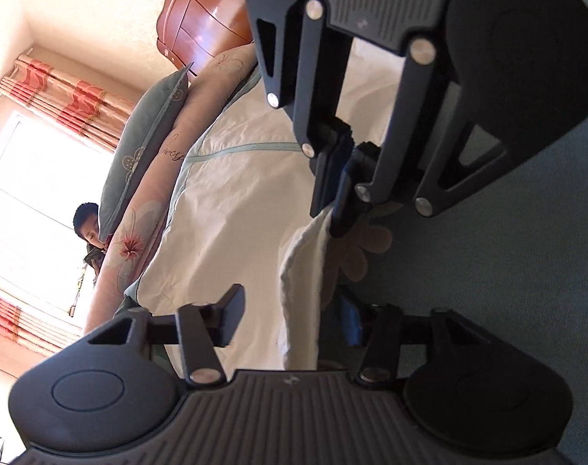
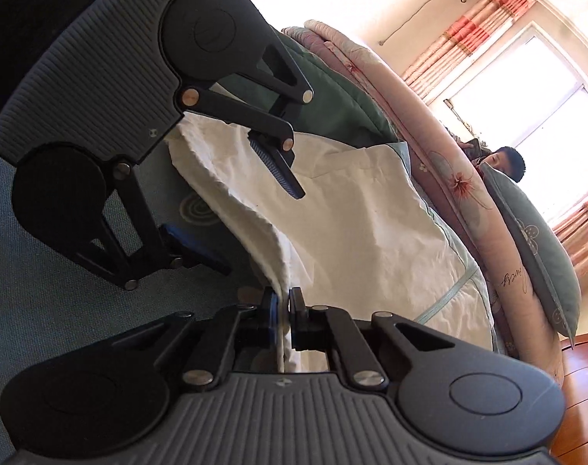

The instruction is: Fold clothes

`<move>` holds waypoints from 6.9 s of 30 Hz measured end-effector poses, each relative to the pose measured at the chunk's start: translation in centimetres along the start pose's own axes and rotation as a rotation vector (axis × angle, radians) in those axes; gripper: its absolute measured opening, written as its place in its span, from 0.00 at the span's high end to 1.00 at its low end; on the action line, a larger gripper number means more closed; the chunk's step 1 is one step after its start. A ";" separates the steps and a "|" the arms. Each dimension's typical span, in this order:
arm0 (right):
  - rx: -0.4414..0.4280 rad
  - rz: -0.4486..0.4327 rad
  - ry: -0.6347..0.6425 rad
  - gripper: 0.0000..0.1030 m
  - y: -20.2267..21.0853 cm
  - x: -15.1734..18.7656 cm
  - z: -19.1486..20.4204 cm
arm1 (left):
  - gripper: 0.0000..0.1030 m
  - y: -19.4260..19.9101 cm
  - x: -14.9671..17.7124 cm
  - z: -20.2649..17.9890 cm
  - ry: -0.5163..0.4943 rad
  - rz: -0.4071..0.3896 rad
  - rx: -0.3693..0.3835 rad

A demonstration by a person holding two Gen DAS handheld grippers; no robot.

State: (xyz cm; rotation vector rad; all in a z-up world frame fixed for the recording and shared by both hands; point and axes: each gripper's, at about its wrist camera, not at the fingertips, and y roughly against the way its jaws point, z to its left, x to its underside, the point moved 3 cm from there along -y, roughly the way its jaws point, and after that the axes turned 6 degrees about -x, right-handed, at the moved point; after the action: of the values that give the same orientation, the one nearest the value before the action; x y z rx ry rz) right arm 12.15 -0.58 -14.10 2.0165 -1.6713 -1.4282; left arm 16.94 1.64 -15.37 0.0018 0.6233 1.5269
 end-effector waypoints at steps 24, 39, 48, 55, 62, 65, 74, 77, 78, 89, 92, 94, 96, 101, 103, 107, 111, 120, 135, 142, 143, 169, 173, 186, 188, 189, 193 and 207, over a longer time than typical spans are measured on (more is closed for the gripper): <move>0.238 0.128 -1.115 0.59 6.6 20.6 -10.7 | 0.93 1.1 -5.2 10.7 0.330 0.018 -0.132; 0.140 0.342 -0.796 0.64 11.8 20.3 -14.0 | 0.90 1.4 -3.4 8.5 0.230 0.051 -0.092; 0.206 0.262 -0.471 0.39 12.6 15.8 -7.3 | 0.90 0.6 -4.1 9.9 0.243 0.045 -0.083; 0.289 0.142 -0.231 0.28 7.1 9.6 -2.0 | 0.90 0.3 -5.1 10.5 0.220 0.038 -0.085; 0.501 0.289 -0.163 0.28 0.4 9.9 -2.1 | 0.89 0.6 -4.2 10.7 0.235 0.033 -0.074; 0.479 0.323 -0.192 0.67 0.4 11.9 -3.9 | 0.91 0.5 -3.5 10.1 0.244 0.049 -0.063; 0.361 0.246 -0.215 0.96 8.3 11.8 -10.2 | 0.97 5.6 -3.4 7.1 0.064 0.015 -0.075; 0.322 0.210 -0.205 0.96 12.1 10.8 -11.3 | 0.97 8.8 -4.2 7.2 0.029 -0.009 -0.065; 0.303 0.207 -0.205 0.96 13.1 10.7 -11.3 | 0.97 9.7 -4.4 7.2 0.021 -0.014 -0.060; -0.073 0.331 -0.083 0.96 16.6 11.6 -4.2 | 0.97 16.6 -4.4 2.9 -0.157 0.044 0.138; -0.159 0.390 -0.104 0.95 14.1 12.9 -2.8 | 0.97 15.1 -3.4 -0.5 -0.181 0.094 0.210; -0.193 0.423 -0.113 0.95 12.8 13.6 -2.1 | 0.97 14.3 -2.8 -2.4 -0.202 0.119 0.253; -0.220 0.447 -0.117 0.95 12.0 14.3 -1.5 | 0.97 13.8 -2.3 -3.5 -0.201 0.126 0.298; -0.246 0.480 -0.108 0.92 11.5 14.7 -0.8 | 0.97 12.8 -1.9 -4.5 -0.197 0.146 0.349; -0.247 0.491 -0.088 0.92 11.3 14.7 -0.6 | 0.97 12.5 -1.7 -4.6 -0.195 0.152 0.356; -0.271 0.507 -0.058 0.90 10.7 14.9 -1.0 | 0.97 13.3 -1.4 -5.2 -0.203 0.152 0.371; -0.299 0.521 -0.088 0.69 10.1 15.3 -1.8 | 0.85 12.8 -1.3 -4.1 -0.151 0.186 0.405; -0.351 0.429 -0.260 0.56 17.1 11.8 -6.8 | 0.83 16.8 -2.7 3.4 0.060 0.179 0.431; -0.251 -0.016 -1.116 0.45 15.0 8.3 -19.5 | 0.30 3.5 -5.0 15.6 1.008 0.310 0.390; -0.098 0.048 -1.205 0.45 6.1 16.9 -10.7 | 0.33 -0.1 1.0 5.5 1.159 0.498 0.456; -0.078 0.056 -1.208 0.45 5.7 17.6 -9.8 | 0.33 0.1 1.8 4.6 1.179 0.522 0.464; -0.023 -0.200 -1.178 0.24 6.8 17.6 -4.1 | 0.77 4.8 11.1 7.6 1.317 0.560 0.311; -0.015 -0.194 -1.172 0.24 6.8 17.4 -4.0 | 0.87 6.1 11.1 8.1 1.339 0.539 0.318; -0.029 -0.206 -1.174 0.23 7.1 17.7 -3.7 | 0.45 5.4 18.0 7.3 1.691 0.350 0.604; -0.028 -0.209 -1.175 0.23 7.1 17.7 -3.7 | 0.45 4.7 18.6 7.4 1.724 0.301 0.637; -0.028 -0.210 -1.176 0.23 7.1 17.7 -3.6 | 0.45 4.0 18.8 7.5 1.743 0.277 0.667; -0.018 -0.206 -1.173 0.23 7.0 17.5 -3.5 | 0.47 2.5 18.7 7.4 1.757 0.230 0.759; 0.019 -0.172 -1.136 0.21 6.1 16.5 -3.6 | 0.97 7.6 15.0 7.4 1.553 0.348 0.641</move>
State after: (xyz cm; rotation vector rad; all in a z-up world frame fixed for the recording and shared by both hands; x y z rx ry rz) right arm 9.35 -17.98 -17.43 1.3711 -1.7787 -2.9487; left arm 11.53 18.91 -11.87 -0.6624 2.4092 1.3534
